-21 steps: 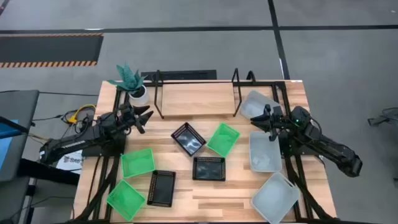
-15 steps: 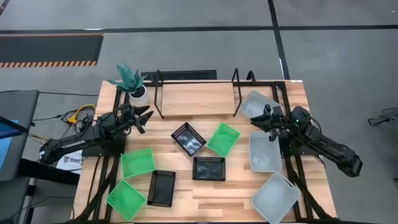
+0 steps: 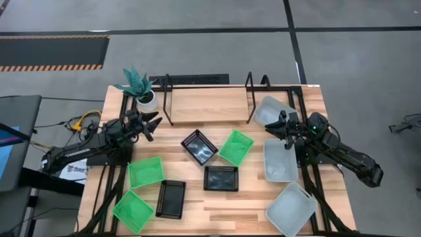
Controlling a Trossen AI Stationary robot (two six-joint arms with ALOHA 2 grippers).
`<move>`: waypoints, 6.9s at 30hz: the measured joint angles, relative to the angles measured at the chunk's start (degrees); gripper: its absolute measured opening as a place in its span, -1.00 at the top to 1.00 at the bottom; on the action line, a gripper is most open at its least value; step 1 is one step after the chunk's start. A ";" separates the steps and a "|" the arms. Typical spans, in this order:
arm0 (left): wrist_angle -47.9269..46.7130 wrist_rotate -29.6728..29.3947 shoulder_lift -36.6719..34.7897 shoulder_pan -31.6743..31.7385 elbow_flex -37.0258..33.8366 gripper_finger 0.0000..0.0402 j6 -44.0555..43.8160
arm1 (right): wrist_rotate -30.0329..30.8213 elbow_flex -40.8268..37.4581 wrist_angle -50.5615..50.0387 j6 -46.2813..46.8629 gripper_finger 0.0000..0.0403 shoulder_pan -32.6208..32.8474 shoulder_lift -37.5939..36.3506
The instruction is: Stack baskets on shelf by color
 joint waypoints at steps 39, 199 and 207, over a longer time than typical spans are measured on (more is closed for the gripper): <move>0.29 -0.55 0.01 -0.02 0.00 0.03 -2.44 | 0.02 0.01 -0.01 0.00 0.44 -0.01 0.00; -55.84 14.95 59.55 -33.68 30.24 0.91 -23.71 | 16.00 41.06 -29.17 -1.38 -0.18 3.38 37.90; -56.18 15.82 59.54 -33.66 31.28 0.99 -31.45 | 16.02 41.04 -29.17 -1.40 -0.18 3.38 37.90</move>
